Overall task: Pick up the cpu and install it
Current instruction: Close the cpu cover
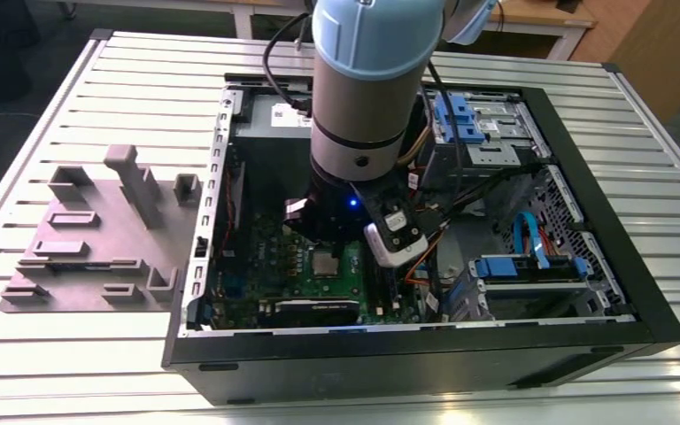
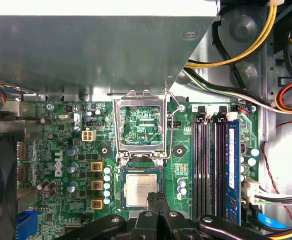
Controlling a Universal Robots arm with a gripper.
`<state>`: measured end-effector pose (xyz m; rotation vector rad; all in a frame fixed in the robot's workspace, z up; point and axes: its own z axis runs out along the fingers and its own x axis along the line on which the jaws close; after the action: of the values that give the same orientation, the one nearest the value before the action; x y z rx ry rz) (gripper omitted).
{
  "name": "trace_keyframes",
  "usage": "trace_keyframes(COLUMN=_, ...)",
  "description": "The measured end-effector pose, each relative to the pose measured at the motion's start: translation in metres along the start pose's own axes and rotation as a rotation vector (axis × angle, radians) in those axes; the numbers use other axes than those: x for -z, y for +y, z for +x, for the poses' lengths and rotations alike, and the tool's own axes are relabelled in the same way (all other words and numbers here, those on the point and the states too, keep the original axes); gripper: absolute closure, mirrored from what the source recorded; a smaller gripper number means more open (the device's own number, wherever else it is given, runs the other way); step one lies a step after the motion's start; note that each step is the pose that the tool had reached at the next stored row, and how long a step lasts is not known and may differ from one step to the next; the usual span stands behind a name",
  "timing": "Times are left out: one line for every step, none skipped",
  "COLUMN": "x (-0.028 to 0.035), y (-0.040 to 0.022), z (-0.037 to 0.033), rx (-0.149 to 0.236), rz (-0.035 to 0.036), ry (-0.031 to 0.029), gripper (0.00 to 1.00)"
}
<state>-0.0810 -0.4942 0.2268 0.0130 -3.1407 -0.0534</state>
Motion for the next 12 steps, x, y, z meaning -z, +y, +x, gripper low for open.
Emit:
trace_keyframes(x=0.0001, y=0.0000, z=0.0000, rx=0.000, rz=0.0001, ry=0.0000, gripper=0.90)
trace_keyframes(x=0.0002, y=-0.0001, z=0.0000, rx=0.000, rz=0.0003, ry=0.0001, gripper=0.90)
trace_keyframes(x=0.0002, y=-0.0001, z=0.0000, rx=0.000, rz=0.0003, ry=0.0002, gripper=0.90)
trace_keyframes(x=0.0003, y=-0.0001, z=-0.0004, rx=0.000, rz=0.0004, ry=0.0002, gripper=0.90)
trace_keyframes(x=0.0003, y=-0.0001, z=-0.0012, rx=0.000, rz=0.0004, ry=0.0002, gripper=0.90)
trace_keyframes(x=0.0003, y=-0.0001, z=-0.0021, rx=0.000, rz=0.0003, ry=0.0002, gripper=0.90)
trace_keyframes(x=0.0003, y=-0.0001, z=-0.0032, rx=0.000, rz=0.0004, ry=0.0002, gripper=0.90)
trace_keyframes(x=0.0003, y=-0.0001, z=-0.0043, rx=0.000, rz=0.0004, ry=0.0002, gripper=0.90)
trace_keyframes(x=0.0003, y=-0.0001, z=-0.0053, rx=0.000, rz=0.0003, ry=0.0002, gripper=0.90)
trace_keyframes(x=0.0002, y=-0.0001, z=-0.0063, rx=0.000, rz=0.0003, ry=0.0002, gripper=0.90)
trace_keyframes(x=0.0002, y=-0.0001, z=-0.0073, rx=0.000, rz=0.0003, ry=0.0002, gripper=0.90)
trace_keyframes(x=0.0002, y=-0.0001, z=-0.0086, rx=0.000, rz=0.0002, ry=0.0002, gripper=0.90)
